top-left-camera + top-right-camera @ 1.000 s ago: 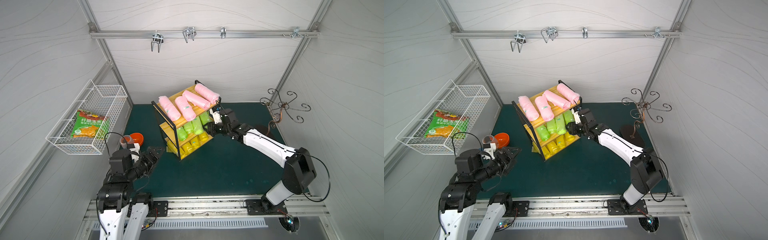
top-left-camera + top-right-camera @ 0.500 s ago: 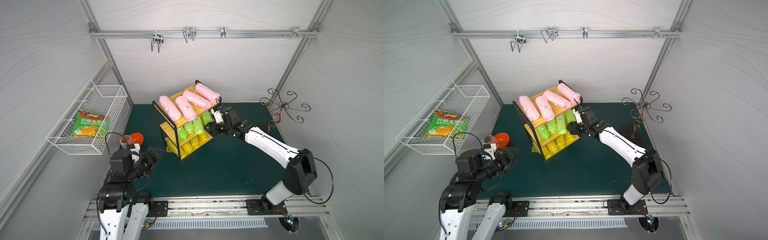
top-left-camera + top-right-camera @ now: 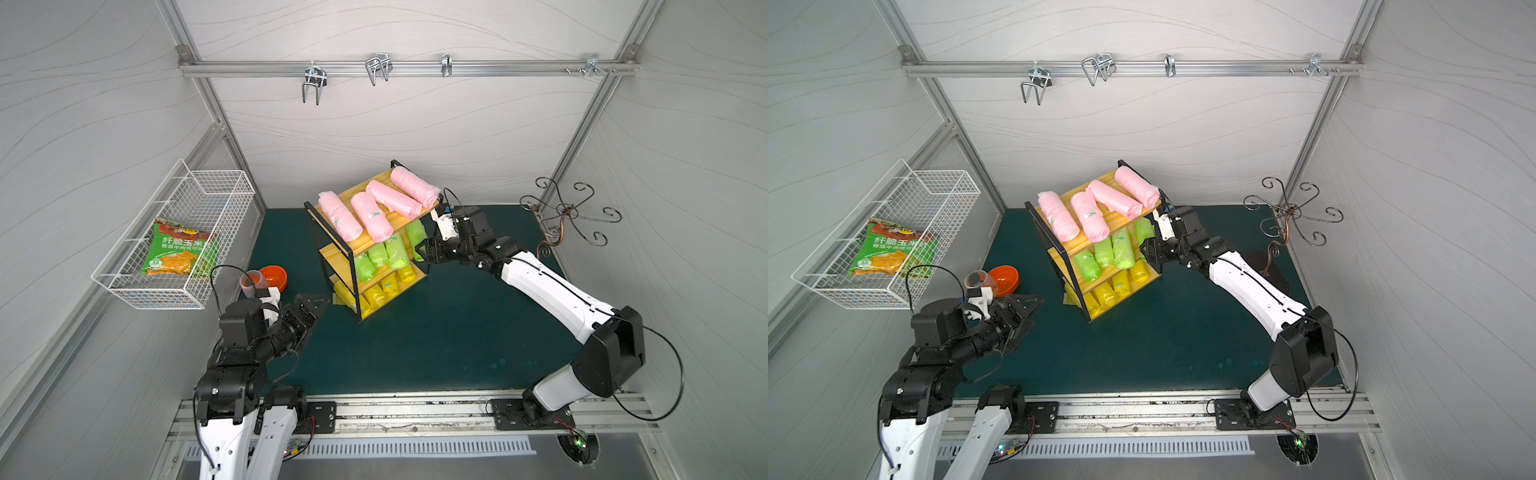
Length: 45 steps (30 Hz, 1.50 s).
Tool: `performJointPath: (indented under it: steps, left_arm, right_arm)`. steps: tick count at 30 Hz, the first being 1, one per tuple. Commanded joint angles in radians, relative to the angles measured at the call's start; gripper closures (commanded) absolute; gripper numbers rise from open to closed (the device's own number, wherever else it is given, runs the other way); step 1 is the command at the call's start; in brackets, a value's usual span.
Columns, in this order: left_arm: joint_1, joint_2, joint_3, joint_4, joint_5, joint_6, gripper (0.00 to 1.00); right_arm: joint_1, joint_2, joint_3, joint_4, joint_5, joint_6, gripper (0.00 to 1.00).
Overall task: Sort the rolls of trash bags by color and place them on the shelf
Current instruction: Place the roll of trash bags on the shelf.
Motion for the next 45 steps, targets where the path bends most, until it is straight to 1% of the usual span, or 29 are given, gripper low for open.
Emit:
performJointPath:
  steps: [1, 8, 10, 11, 12, 13, 14, 15, 16, 17, 20, 22, 26, 28, 37, 45]
  left_arm:
    - [-0.007, -0.001, 0.006, 0.029, -0.01, 0.018, 0.1]
    - [-0.007, -0.004, 0.005, 0.026, -0.009, 0.019, 0.1]
    - [-0.007, -0.006, 0.005, 0.024, -0.011, 0.02, 0.1]
    - [-0.008, -0.007, 0.004, 0.024, -0.011, 0.02, 0.1]
    - [-0.007, -0.006, 0.005, 0.024, -0.01, 0.02, 0.1]
    - [-0.008, -0.007, 0.005, 0.023, -0.012, 0.02, 0.1]
    - [-0.007, -0.007, 0.002, 0.023, -0.01, 0.022, 0.1]
    - [-0.007, -0.007, 0.002, 0.024, -0.011, 0.022, 0.1]
    - [-0.007, -0.008, 0.004, 0.023, -0.011, 0.022, 0.1]
    - [-0.007, -0.009, 0.004, 0.022, -0.011, 0.022, 0.1]
    - [-0.007, -0.012, 0.003, 0.02, -0.013, 0.022, 0.1]
    - [-0.007, -0.013, 0.002, 0.018, -0.013, 0.022, 0.1]
    - [-0.007, -0.016, 0.002, 0.018, -0.013, 0.022, 0.1]
    - [-0.007, -0.016, 0.003, 0.015, -0.014, 0.024, 0.1]
    - [-0.007, -0.021, -0.005, 0.013, -0.014, 0.027, 0.1]
    - [-0.008, -0.024, -0.006, 0.005, -0.014, 0.032, 0.1]
  right_arm:
    - [-0.009, -0.064, 0.01, 0.014, -0.031, 0.0, 0.24]
    - [-0.015, -0.124, -0.035, -0.019, -0.037, 0.006, 0.25]
    - [-0.015, -0.157, -0.054, -0.029, -0.041, 0.011, 0.29]
    - [-0.016, -0.17, -0.061, -0.035, -0.043, 0.015, 0.33]
    - [-0.015, -0.187, -0.072, -0.039, -0.048, 0.018, 0.39]
    - [-0.015, -0.204, -0.086, -0.044, -0.049, 0.025, 0.48]
    - [-0.015, -0.218, -0.097, -0.049, -0.046, 0.034, 0.61]
    - [-0.016, -0.235, -0.111, -0.051, -0.04, 0.048, 0.78]
    - [-0.015, -0.252, -0.128, -0.053, -0.031, 0.065, 0.92]
    - [-0.015, -0.267, -0.146, -0.048, -0.029, 0.079, 1.0]
    - [-0.017, -0.312, -0.223, -0.008, -0.029, 0.144, 1.0]
    - [-0.018, -0.318, -0.263, 0.026, -0.052, 0.2, 1.0]
    - [-0.017, -0.271, -0.291, 0.059, -0.124, 0.295, 1.0]
    - [-0.018, -0.247, -0.307, 0.089, -0.14, 0.335, 1.0]
    - [-0.017, -0.148, -0.274, 0.128, -0.159, 0.361, 1.0]
    - [-0.037, -0.079, -0.254, 0.162, -0.13, 0.354, 1.0]
